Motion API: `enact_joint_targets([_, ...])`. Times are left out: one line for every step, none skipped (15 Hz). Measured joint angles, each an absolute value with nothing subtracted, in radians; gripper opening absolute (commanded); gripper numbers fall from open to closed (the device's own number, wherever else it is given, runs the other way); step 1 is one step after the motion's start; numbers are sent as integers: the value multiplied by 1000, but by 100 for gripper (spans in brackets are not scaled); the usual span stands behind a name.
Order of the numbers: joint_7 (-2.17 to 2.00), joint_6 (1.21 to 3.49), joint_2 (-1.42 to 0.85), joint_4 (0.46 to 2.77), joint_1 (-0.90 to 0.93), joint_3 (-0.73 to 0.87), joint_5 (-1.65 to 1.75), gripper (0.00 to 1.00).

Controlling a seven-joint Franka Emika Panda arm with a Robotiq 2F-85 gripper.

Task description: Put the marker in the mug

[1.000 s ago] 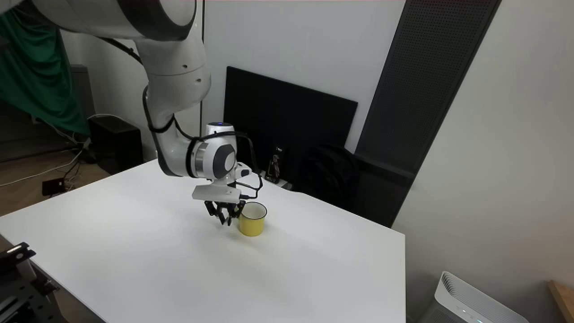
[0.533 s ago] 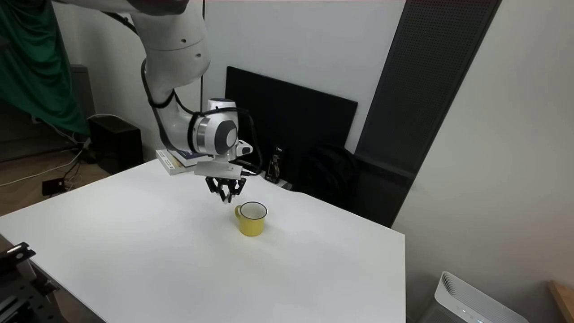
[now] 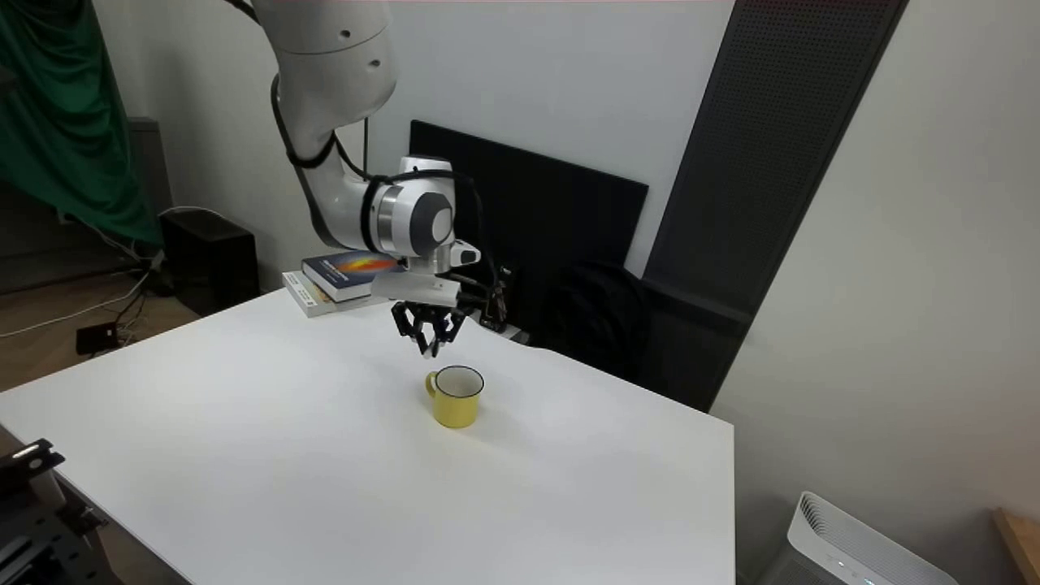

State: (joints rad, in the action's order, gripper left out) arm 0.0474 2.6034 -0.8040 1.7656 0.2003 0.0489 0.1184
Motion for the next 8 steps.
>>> enact_joint_targets([49,2582,-788,1772,178,40,115,6])
enact_joint_targets([54,2562,-774,1779,154,29,107,6])
enact_joint_targets([63,2539,-761,1783,127,16,89,6])
enact_joint_targets([78,2511,-751,1784,96,0,64,6])
enact_joint_targets([97,2483,-745,1784,61,-18,30,6])
enact_joint_targets([118,2455,-740,1783,27,-38,-9,6])
enact_joint_targets([138,2428,-739,1779,-8,-58,-52,6])
enact_joint_targets([156,2402,-739,1775,-40,-77,-93,6])
